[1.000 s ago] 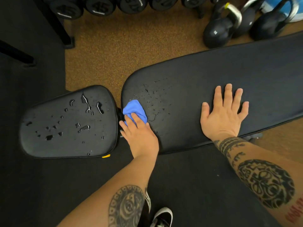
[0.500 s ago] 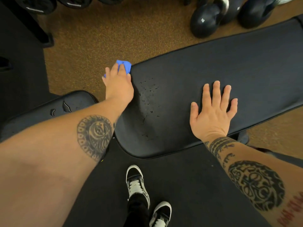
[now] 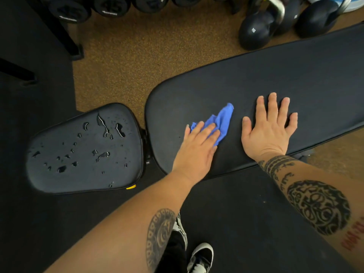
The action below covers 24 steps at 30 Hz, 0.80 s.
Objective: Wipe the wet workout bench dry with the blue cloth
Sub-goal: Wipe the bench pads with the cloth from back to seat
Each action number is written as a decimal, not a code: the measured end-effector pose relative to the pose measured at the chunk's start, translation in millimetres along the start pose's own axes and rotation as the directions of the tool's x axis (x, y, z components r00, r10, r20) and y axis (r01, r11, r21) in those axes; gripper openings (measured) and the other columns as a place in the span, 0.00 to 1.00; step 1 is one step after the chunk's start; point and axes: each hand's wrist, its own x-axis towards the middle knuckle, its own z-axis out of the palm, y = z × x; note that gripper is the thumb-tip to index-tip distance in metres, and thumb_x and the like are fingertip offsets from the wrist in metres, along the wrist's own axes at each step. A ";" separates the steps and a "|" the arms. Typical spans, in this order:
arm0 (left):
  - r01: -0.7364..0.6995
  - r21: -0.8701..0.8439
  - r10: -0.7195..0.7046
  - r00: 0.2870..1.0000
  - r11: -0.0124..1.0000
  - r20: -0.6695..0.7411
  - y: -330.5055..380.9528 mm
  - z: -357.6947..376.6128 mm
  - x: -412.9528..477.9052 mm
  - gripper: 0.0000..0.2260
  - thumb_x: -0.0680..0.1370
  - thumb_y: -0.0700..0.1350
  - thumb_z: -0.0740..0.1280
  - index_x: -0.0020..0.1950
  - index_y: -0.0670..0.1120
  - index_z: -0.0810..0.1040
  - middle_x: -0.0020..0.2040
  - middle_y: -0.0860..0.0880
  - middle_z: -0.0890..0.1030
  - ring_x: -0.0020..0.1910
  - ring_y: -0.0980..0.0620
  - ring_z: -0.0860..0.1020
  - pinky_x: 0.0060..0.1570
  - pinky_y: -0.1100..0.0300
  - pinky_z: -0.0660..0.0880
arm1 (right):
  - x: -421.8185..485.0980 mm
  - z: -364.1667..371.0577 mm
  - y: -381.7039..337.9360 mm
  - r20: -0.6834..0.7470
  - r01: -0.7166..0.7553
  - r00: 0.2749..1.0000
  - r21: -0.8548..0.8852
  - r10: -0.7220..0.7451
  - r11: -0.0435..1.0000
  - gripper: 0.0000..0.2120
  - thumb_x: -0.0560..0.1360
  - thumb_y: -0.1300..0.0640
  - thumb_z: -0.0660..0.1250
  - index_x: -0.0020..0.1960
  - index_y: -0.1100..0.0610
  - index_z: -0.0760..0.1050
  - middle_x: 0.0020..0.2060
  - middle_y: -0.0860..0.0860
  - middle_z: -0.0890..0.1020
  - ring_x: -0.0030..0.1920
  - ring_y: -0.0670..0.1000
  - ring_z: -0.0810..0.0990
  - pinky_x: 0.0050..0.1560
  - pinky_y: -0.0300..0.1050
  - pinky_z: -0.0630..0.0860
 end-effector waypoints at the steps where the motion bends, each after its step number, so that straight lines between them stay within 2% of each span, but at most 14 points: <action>1: -0.017 -0.021 0.017 1.000 1.000 0.001 -0.6 1.9 -15.2 0.19 0.82 0.47 0.56 0.72 0.45 0.74 0.73 0.47 0.72 0.75 0.43 0.64 0.76 0.41 0.53 | 0.5 -0.5 0.6 0.011 0.003 1.000 0.004 -0.003 1.000 0.31 0.81 0.41 0.50 0.81 0.52 0.52 0.81 0.53 0.51 0.80 0.60 0.44 0.76 0.67 0.45; 5: -0.016 -0.190 0.022 0.999 0.982 0.030 1.7 4.7 -69.3 0.18 0.83 0.47 0.57 0.70 0.46 0.76 0.71 0.50 0.75 0.74 0.47 0.66 0.78 0.46 0.52 | -1.1 -6.8 5.2 0.064 0.029 0.997 0.043 -0.032 0.999 0.30 0.81 0.42 0.52 0.80 0.51 0.54 0.81 0.52 0.51 0.81 0.59 0.43 0.77 0.66 0.43; 7: 0.014 -0.308 -0.009 1.000 0.951 0.018 6.9 -4.4 -82.3 0.17 0.83 0.47 0.57 0.65 0.45 0.79 0.65 0.49 0.80 0.67 0.49 0.73 0.76 0.49 0.59 | -4.1 -15.6 4.7 0.064 0.011 0.998 0.184 -0.023 0.983 0.27 0.81 0.46 0.56 0.79 0.51 0.59 0.81 0.51 0.55 0.81 0.56 0.46 0.76 0.65 0.40; 9: 0.192 -0.451 -0.216 0.976 0.872 -0.002 14.2 -20.6 -77.1 0.15 0.82 0.47 0.58 0.59 0.44 0.82 0.55 0.47 0.83 0.56 0.49 0.79 0.67 0.50 0.70 | -21.3 -29.7 -4.3 -0.018 0.060 0.998 0.384 -0.057 0.921 0.21 0.81 0.50 0.57 0.73 0.52 0.69 0.76 0.51 0.67 0.79 0.54 0.58 0.77 0.64 0.46; 11: 0.452 -0.659 -0.575 0.817 0.601 0.036 17.6 -35.1 -54.8 0.13 0.80 0.49 0.59 0.55 0.47 0.82 0.49 0.45 0.84 0.48 0.50 0.79 0.59 0.50 0.74 | -50.6 -42.6 -28.5 -0.102 0.162 0.987 0.620 -0.126 0.767 0.19 0.80 0.49 0.58 0.67 0.54 0.76 0.68 0.52 0.77 0.71 0.53 0.72 0.73 0.61 0.63; 12: 0.496 -0.768 -0.680 0.725 0.405 0.109 22.1 -47.0 -40.6 0.13 0.80 0.51 0.60 0.52 0.48 0.82 0.46 0.44 0.84 0.46 0.50 0.79 0.59 0.49 0.75 | -67.2 -48.5 -47.6 -0.018 0.117 0.987 0.747 -0.157 0.655 0.22 0.79 0.47 0.59 0.68 0.56 0.75 0.67 0.51 0.77 0.68 0.51 0.74 0.72 0.57 0.67; 13: 0.475 -0.861 -0.699 0.678 0.182 0.227 26.6 -57.9 -27.1 0.15 0.79 0.55 0.61 0.52 0.48 0.82 0.47 0.45 0.84 0.47 0.49 0.80 0.59 0.48 0.76 | -83.5 -52.7 -68.2 0.129 0.000 0.972 0.834 -0.195 0.552 0.26 0.78 0.45 0.61 0.72 0.56 0.71 0.69 0.50 0.74 0.70 0.49 0.72 0.73 0.51 0.67; 15: 0.436 -0.861 -0.530 0.681 -0.262 0.506 36.9 -74.0 -8.2 0.27 0.80 0.64 0.56 0.61 0.45 0.81 0.55 0.44 0.84 0.54 0.47 0.81 0.60 0.49 0.76 | -98.4 -57.1 -101.5 0.328 -0.217 0.927 0.864 -0.181 0.454 0.31 0.78 0.46 0.65 0.78 0.55 0.62 0.74 0.46 0.65 0.75 0.44 0.63 0.74 0.38 0.60; 16: 0.457 -0.824 -0.458 0.685 -0.336 0.567 37.1 -82.3 -4.3 0.31 0.81 0.65 0.50 0.65 0.45 0.80 0.59 0.45 0.83 0.58 0.48 0.81 0.60 0.51 0.76 | -94.1 -54.9 -111.8 0.347 -0.270 0.932 0.859 -0.106 0.435 0.29 0.79 0.50 0.66 0.77 0.55 0.62 0.73 0.47 0.65 0.74 0.44 0.64 0.72 0.35 0.60; 17: 0.478 -0.823 -0.441 0.695 -0.308 0.568 30.9 -88.7 -3.6 0.33 0.81 0.65 0.45 0.66 0.46 0.79 0.60 0.47 0.83 0.60 0.50 0.81 0.61 0.53 0.74 | -84.5 -51.0 -116.9 0.302 -0.256 0.953 0.851 -0.029 0.458 0.25 0.80 0.54 0.66 0.75 0.56 0.65 0.71 0.49 0.68 0.72 0.47 0.67 0.70 0.36 0.62; 19: 0.483 -0.863 -0.623 0.633 -0.145 0.459 -0.1 -94.6 -8.6 0.29 0.83 0.62 0.46 0.64 0.48 0.80 0.59 0.52 0.84 0.58 0.56 0.79 0.62 0.52 0.69 | -61.4 -43.5 -123.0 0.135 -0.107 0.991 0.778 0.002 0.619 0.19 0.80 0.59 0.63 0.71 0.58 0.70 0.68 0.54 0.72 0.66 0.55 0.72 0.68 0.46 0.67; 20: 0.478 -0.875 -0.735 0.567 -0.075 0.373 -18.9 -95.4 -10.4 0.24 0.83 0.61 0.50 0.61 0.50 0.82 0.57 0.55 0.84 0.57 0.58 0.79 0.63 0.51 0.69 | -49.6 -34.0 -124.8 0.078 -0.023 0.996 0.684 -0.042 0.730 0.18 0.80 0.58 0.62 0.70 0.57 0.71 0.69 0.55 0.72 0.64 0.58 0.72 0.67 0.50 0.68; 22: 0.521 -0.849 -0.849 0.484 0.085 0.212 -53.6 -95.3 -16.9 0.17 0.77 0.58 0.60 0.56 0.53 0.83 0.56 0.56 0.84 0.58 0.56 0.79 0.68 0.49 0.70 | -41.9 -14.8 -133.6 0.102 0.147 0.974 0.401 -0.204 0.904 0.19 0.79 0.56 0.58 0.70 0.53 0.70 0.72 0.52 0.70 0.67 0.61 0.71 0.64 0.57 0.70; 24: 0.579 -0.777 -0.845 0.522 0.248 0.119 -75.6 -91.9 -24.5 0.16 0.77 0.54 0.62 0.59 0.51 0.83 0.59 0.54 0.83 0.61 0.55 0.78 0.68 0.53 0.70 | -55.1 1.3 -145.9 0.219 0.378 0.883 0.188 -0.414 0.907 0.23 0.76 0.55 0.54 0.69 0.49 0.73 0.73 0.47 0.70 0.73 0.63 0.67 0.69 0.61 0.69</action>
